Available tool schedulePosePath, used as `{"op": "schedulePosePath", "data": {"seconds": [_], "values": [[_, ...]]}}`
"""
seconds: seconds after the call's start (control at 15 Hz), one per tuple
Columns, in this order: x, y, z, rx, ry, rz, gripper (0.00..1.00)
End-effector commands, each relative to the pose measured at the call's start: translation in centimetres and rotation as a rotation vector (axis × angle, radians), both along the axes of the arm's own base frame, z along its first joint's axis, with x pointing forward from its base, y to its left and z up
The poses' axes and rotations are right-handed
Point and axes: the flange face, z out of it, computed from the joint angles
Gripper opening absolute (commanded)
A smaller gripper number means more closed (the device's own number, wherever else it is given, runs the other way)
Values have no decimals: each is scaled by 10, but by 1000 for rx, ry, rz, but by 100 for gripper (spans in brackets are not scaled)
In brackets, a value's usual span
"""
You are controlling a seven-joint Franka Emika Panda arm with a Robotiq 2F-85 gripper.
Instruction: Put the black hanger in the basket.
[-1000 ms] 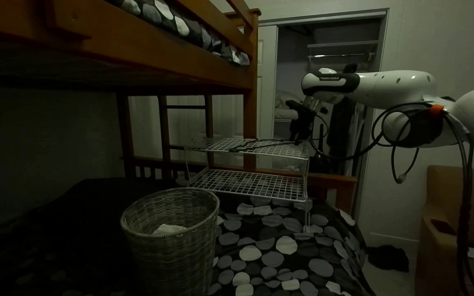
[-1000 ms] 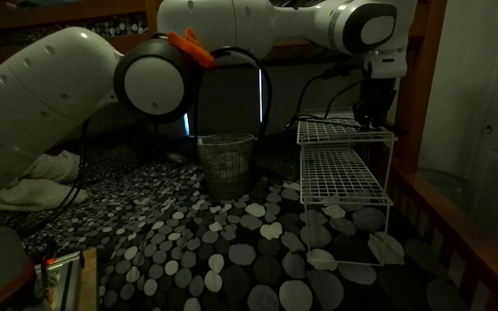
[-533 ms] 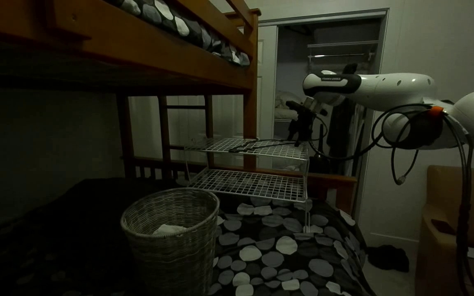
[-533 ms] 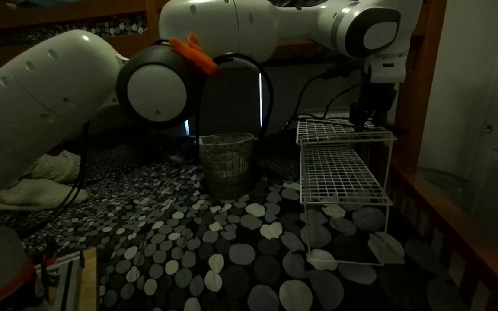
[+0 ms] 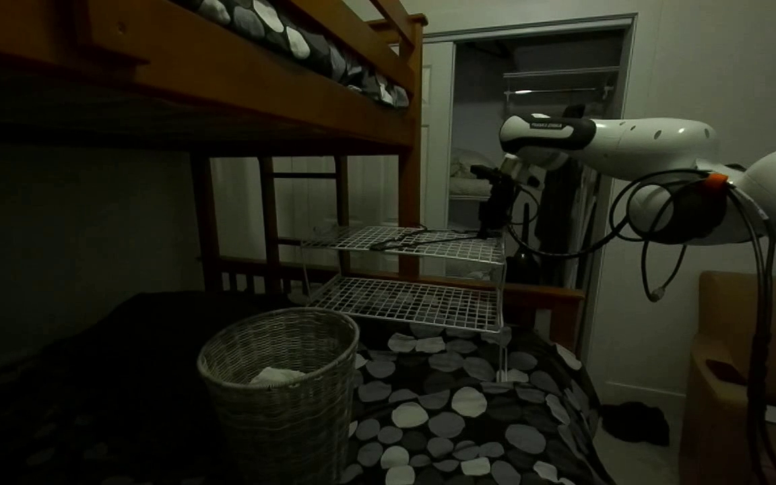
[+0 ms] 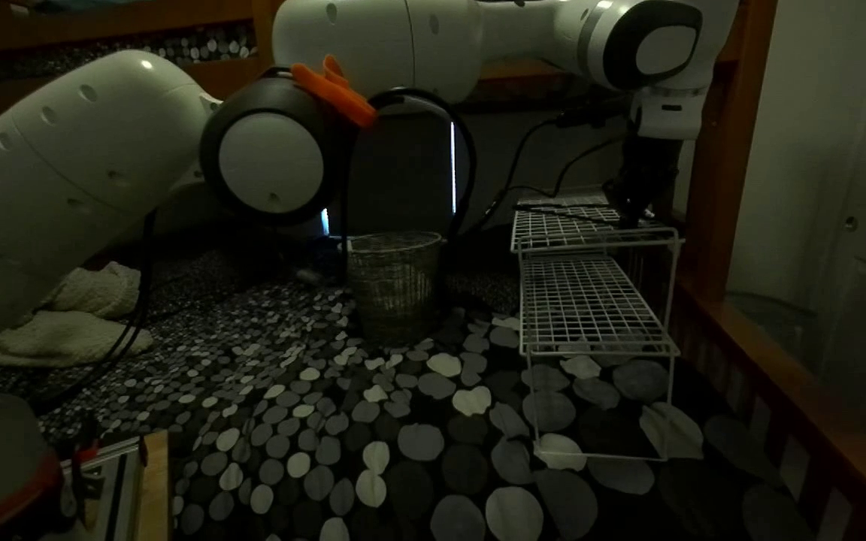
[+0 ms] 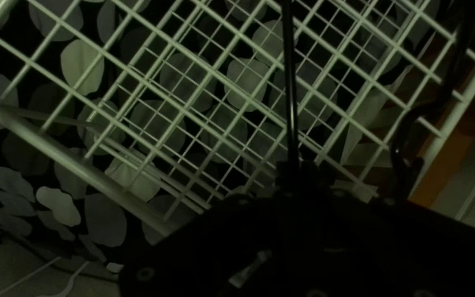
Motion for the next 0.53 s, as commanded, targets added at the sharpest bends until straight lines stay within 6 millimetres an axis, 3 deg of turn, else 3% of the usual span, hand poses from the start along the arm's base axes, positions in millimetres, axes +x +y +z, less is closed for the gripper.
{"op": "schedulePosePath", "data": {"seconds": [0.0, 0.27, 0.47], "values": [[-10, 12, 4, -2, 57, 111, 0], [-20, 30, 23, -54, 34, 340, 3], [-17, 36, 60, -133, -94, 401, 3]]}}
